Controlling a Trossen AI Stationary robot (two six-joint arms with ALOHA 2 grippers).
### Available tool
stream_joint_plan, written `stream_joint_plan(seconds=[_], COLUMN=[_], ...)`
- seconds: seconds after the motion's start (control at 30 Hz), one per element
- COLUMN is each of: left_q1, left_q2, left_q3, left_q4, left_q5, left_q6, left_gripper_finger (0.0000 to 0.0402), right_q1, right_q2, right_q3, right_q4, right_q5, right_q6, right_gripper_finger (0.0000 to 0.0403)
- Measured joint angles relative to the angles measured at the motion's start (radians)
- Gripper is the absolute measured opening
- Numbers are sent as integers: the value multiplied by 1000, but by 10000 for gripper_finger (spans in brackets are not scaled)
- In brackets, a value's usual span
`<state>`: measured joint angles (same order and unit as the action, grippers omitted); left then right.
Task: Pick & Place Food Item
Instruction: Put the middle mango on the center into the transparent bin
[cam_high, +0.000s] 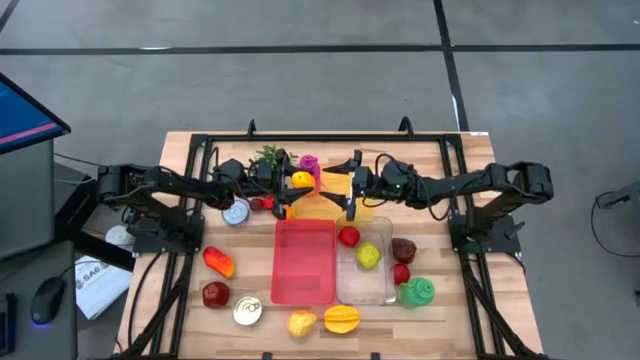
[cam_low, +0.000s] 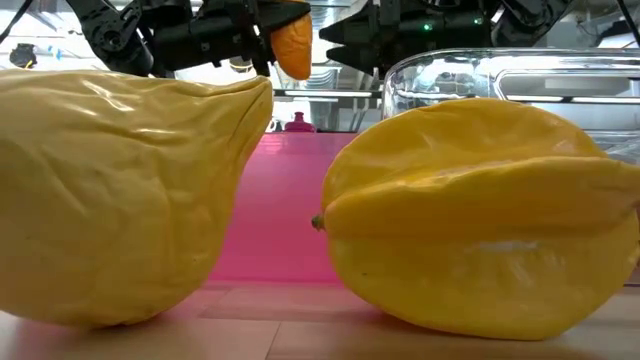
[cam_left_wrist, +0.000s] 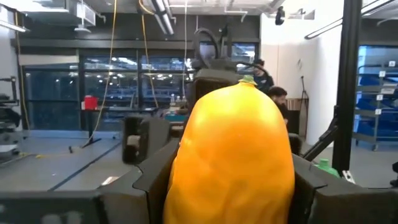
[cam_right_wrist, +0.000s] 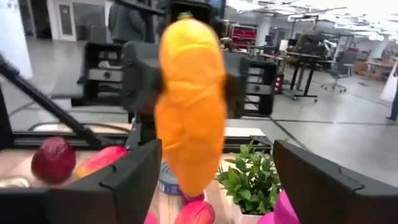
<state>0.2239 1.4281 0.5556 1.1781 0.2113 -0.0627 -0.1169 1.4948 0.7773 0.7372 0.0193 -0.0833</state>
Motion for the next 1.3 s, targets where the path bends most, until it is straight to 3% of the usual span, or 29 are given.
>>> stream_joint_plan(seconds=[0.2,0.7,1.0,1.3], left_q1=[-2,-4,-9,-10], left_q2=[0,30,161,109], left_q3=[18,100,190,196], left_q4=[5,-91,-80,-105], left_q5=[1,4,25,29], left_q6=[3,29,31,58], left_gripper_finger=[187,187,187,192], right_q1=[-1,12,10,1], right_q2=[0,0,0,-1], right_q3=[0,0,-1,0], right_q4=[-16,-13,-18,-53], right_q5=[-80,-88,-100,-101], right_q6=[5,26,31,32], right_gripper_finger=[311,311,311,305])
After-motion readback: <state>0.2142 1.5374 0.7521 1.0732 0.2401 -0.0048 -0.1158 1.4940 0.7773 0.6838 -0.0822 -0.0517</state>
